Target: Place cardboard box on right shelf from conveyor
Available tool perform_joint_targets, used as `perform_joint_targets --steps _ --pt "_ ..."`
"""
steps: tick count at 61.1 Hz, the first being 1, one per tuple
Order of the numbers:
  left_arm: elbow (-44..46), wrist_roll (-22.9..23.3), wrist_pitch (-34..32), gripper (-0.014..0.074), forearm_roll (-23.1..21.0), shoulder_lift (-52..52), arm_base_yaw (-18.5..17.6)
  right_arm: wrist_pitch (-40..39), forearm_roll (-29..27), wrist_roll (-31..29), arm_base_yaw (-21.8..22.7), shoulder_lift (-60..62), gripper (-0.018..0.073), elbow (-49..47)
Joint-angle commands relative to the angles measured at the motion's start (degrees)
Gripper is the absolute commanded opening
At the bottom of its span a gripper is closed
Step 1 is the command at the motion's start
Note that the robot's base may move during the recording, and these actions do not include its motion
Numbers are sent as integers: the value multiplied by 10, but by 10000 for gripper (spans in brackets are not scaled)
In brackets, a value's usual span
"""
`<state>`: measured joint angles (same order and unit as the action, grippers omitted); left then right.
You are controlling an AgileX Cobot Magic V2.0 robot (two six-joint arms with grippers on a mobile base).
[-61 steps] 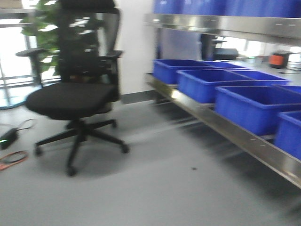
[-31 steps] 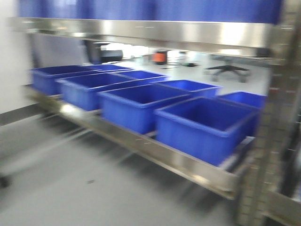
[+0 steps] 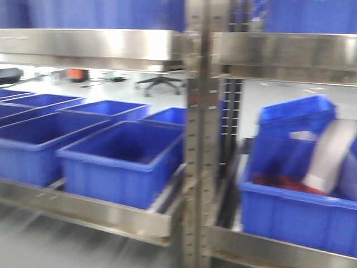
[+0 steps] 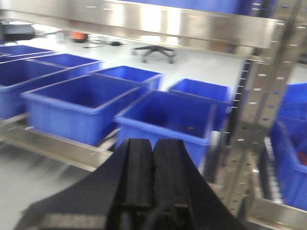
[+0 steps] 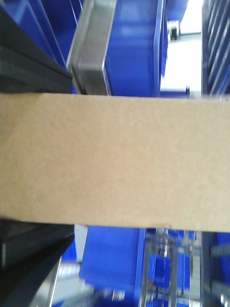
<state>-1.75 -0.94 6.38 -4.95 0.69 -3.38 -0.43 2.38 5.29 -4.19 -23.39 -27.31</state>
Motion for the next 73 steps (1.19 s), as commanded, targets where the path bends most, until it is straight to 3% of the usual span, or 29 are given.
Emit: perform_joint_targets --steps 1,73 --pt "2 3 -47 -119 -3 5 -2 -64 4 -5 2 -3 375 -20" --pt "2 3 -47 -119 -3 5 -2 -64 4 -5 2 -3 375 -20"
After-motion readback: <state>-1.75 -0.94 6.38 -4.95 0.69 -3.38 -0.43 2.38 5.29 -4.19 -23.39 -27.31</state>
